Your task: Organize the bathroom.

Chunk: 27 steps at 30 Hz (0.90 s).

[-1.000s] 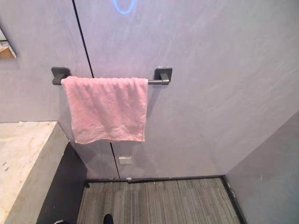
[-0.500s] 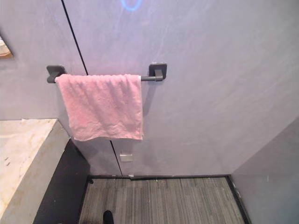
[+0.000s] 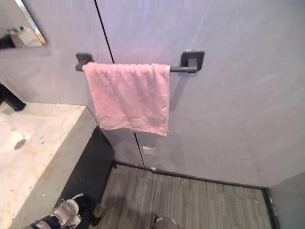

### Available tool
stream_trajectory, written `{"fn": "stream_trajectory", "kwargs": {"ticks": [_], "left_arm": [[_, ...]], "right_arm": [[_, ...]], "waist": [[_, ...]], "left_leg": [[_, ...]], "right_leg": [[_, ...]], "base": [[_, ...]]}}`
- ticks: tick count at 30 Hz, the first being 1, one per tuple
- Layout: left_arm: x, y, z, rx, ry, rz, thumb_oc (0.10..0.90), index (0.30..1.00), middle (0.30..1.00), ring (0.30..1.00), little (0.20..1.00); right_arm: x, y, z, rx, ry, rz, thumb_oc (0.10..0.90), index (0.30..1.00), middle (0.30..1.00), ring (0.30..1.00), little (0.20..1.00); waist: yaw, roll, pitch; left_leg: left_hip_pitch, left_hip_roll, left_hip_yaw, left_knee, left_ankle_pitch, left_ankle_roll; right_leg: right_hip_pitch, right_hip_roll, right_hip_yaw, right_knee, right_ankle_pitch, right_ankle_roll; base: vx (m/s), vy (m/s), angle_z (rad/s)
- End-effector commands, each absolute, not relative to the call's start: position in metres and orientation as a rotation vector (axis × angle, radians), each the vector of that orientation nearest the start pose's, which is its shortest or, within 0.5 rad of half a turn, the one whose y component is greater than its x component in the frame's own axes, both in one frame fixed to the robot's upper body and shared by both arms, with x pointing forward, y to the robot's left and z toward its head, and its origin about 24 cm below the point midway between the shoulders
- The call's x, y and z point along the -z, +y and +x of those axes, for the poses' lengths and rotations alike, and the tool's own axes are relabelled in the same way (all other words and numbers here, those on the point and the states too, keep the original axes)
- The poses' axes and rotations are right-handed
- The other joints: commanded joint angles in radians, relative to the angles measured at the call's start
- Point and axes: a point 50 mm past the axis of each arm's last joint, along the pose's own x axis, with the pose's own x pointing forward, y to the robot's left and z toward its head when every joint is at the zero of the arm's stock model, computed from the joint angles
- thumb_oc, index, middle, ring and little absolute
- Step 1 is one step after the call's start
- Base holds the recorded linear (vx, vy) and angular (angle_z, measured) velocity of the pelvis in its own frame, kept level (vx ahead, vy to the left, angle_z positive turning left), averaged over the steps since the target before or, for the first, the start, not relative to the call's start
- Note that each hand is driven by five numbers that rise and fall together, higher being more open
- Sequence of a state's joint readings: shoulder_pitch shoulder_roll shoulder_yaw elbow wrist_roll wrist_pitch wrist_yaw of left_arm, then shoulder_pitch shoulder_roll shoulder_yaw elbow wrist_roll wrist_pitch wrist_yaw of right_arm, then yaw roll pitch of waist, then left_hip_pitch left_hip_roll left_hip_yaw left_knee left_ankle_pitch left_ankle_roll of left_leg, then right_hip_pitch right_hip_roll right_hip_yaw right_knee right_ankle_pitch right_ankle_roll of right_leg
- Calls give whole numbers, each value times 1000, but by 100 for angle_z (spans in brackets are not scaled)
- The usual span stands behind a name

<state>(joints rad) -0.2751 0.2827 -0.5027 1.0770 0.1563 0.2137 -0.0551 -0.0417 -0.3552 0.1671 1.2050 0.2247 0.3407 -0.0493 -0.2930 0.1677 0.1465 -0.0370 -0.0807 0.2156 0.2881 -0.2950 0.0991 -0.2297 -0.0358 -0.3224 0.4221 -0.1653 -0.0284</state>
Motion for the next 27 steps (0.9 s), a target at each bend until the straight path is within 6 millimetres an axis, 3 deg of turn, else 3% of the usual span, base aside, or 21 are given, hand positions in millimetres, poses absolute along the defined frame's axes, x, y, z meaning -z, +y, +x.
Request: {"fn": "stream_trajectory", "kwargs": {"ticks": [1,4,6,8,10,11,13,14,15,16,17,18,19,20,22,23,25,27], "left_arm": [[120,228,198,280,1053,799,800,900,900,900,900],[121,229,196,339,1051,860,800,900,900,900,900],[124,232,188,363,1068,868,800,900,900,900,900],[129,232,179,366,1090,830,800,900,900,900,900],[134,229,169,370,1095,812,800,900,900,900,900],[136,230,163,371,1091,817,800,900,900,900,900],[137,232,160,365,1088,822,800,900,900,900,900],[135,239,160,348,1083,833,800,900,900,900,900],[134,244,160,328,1082,833,800,900,900,900,900],[133,245,160,320,1081,832,800,900,900,900,900],[131,252,161,272,1086,817,800,900,900,900,900],[131,253,161,263,1085,813,800,900,900,900,900],[131,256,158,208,1100,782,800,900,900,900,900],[132,257,156,183,1108,768,800,900,900,900,900],[132,259,155,140,1127,716,800,900,900,900,900],[131,260,158,138,1115,704,800,900,900,900,900],[131,258,160,134,1104,694,800,900,900,900,900],[131,250,166,175,1082,705,800,900,900,900,900]], "right_arm": [[153,-276,70,311,1532,-218,800,900,900,900,900],[152,-278,74,306,1513,-256,800,900,900,900,900],[150,-282,73,321,1505,-271,800,900,900,900,900],[148,-288,73,316,1495,-319,800,900,900,900,900],[146,-292,78,309,1481,-365,800,900,900,900,900],[145,-293,84,305,1468,-375,800,900,900,900,900],[143,-292,94,304,1445,-378,800,900,900,900,900],[142,-287,107,279,1425,-386,800,900,900,900,900],[141,-282,113,250,1421,-400,800,900,900,900,900],[141,-281,115,245,1419,-403,800,900,900,900,900],[143,-271,121,179,1422,-448,800,900,900,900,900],[143,-271,121,175,1421,-453,800,900,900,900,900],[143,-267,123,111,1424,-509,800,900,900,900,900],[144,-265,123,89,1423,-524,800,900,900,900,900],[145,-259,124,51,1409,-544,800,900,900,900,900],[145,-254,128,38,1388,-554,800,900,900,900,900],[144,-253,133,29,1375,-574,800,900,900,900,900],[143,-253,132,66,1391,-566,800,900,900,900,900]], "waist": [[8,-1,8],[12,-2,28],[3,10,43],[-5,27,56],[-4,34,69],[8,31,75],[26,22,75],[52,5,73],[69,-6,69],[74,-10,69],[103,-35,58],[106,-37,54],[122,-49,46],[126,-56,44],[138,-62,32],[148,-63,25],[153,-61,18],[138,-49,1]], "left_leg": [[110,-153,-33,-224,164,-61],[103,-136,-48,-247,156,-13],[109,-109,-65,-250,145,2],[117,-68,-52,-248,142,-6],[108,-24,-28,-219,132,-19],[86,4,-4,-184,123,-28],[53,28,19,-142,116,-40],[18,60,33,-98,112,-57],[-4,80,34,-80,117,-64],[-9,87,32,-75,120,-67],[-38,123,15,-56,141,-77],[-43,126,12,-56,146,-78],[-56,152,-9,-64,174,-87],[-65,167,-32,-70,191,-93],[-71,212,-89,-130,258,-120],[-73,258,-120,-204,322,-148],[-84,303,-124,-254,377,-168],[-98,362,-49,-329,448,-198]], "right_leg": [[-91,124,-39,-29,95,93],[-144,80,-25,175,156,138],[-162,17,31,217,171,154],[-136,-66,129,159,208,161],[-72,-138,255,26,237,162],[-27,-197,294,-42,274,172],[7,-272,323,-109,342,186],[63,-326,313,-181,377,207],[95,-335,295,-209,365,214],[106,-335,287,-215,356,216],[151,-304,237,-270,261,231],[149,-300,234,-271,255,232],[151,-260,220,-244,177,238],[152,-243,222,-226,145,241],[138,-198,228,-206,105,230],[146,-159,217,-203,70,206],[156,-128,194,-212,50,182],[180,-94,129,-228,8,154]], "base": [[-431,-31,-23],[-228,-47,-11],[-184,-107,13],[-93,-165,22],[-136,-303,6],[-173,-320,-14],[-250,-494,-14],[-308,-717,1],[-232,-598,16],[-188,-614,31],[-129,-443,24],[-173,-621,6],[-112,-402,-7],[-164,-589,-18],[-155,-487,-6],[-138,-372,40],[-174,-340,72],[-227,-302,103]]}}
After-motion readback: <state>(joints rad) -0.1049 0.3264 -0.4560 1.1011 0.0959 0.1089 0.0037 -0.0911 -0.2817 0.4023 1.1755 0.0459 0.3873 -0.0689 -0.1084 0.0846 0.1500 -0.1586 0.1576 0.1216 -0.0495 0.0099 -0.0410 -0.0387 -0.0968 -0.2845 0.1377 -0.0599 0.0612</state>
